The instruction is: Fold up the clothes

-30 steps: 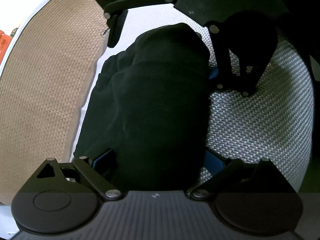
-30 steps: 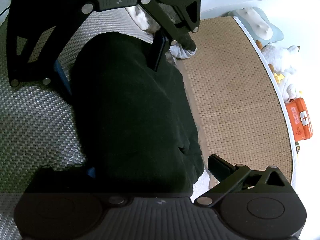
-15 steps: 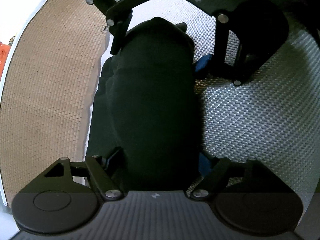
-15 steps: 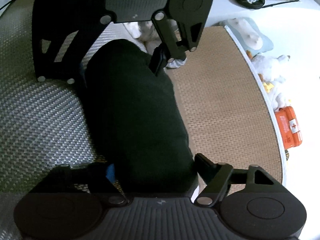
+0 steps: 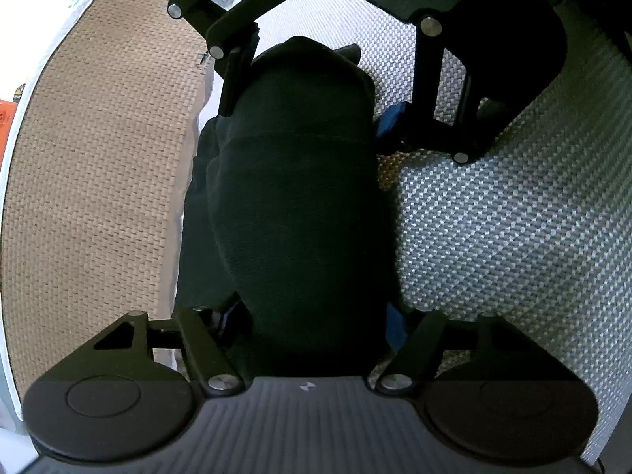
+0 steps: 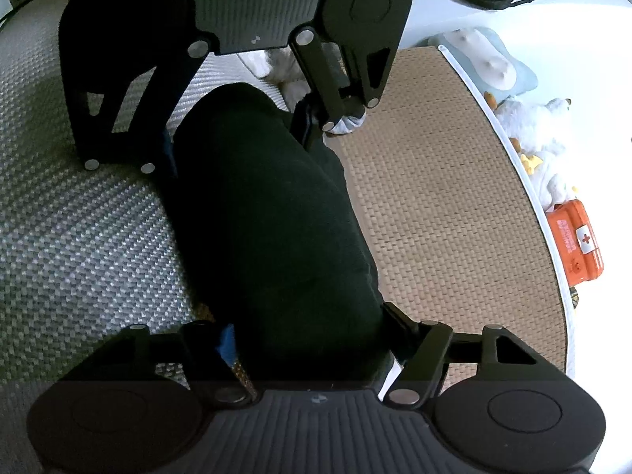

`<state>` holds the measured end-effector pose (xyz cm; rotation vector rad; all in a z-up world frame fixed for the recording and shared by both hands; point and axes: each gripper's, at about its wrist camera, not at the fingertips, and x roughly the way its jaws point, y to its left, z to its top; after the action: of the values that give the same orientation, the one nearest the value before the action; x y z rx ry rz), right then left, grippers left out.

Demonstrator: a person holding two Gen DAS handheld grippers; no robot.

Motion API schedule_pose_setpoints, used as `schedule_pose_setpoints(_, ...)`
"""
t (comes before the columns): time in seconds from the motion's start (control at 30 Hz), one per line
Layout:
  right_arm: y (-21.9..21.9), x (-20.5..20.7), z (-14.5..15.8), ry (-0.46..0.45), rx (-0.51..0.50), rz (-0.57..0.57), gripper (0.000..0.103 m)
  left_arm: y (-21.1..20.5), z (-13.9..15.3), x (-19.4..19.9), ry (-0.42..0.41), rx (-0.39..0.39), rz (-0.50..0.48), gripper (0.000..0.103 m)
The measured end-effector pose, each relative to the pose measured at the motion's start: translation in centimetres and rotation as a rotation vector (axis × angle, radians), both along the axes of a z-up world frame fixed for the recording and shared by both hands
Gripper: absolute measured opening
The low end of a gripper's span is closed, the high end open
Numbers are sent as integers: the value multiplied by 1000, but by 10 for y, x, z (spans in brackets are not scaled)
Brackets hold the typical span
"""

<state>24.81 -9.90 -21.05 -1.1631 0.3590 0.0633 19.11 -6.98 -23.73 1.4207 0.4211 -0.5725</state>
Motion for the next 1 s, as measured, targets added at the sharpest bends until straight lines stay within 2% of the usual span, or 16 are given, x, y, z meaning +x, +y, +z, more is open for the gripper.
schedule_pose_setpoints(0.2,-1,2,2,4,33,3,69,-7,-1,1,4,29,-10,70)
schedule_pose_setpoints(0.6,-5,-6,4,-15,89,5,69,-4,10,15,44,105,-41,61)
schedule_pose_setpoints(1.0,-7,-9,10,-20,117,0,68,-11,3,10,11,163,-35,68)
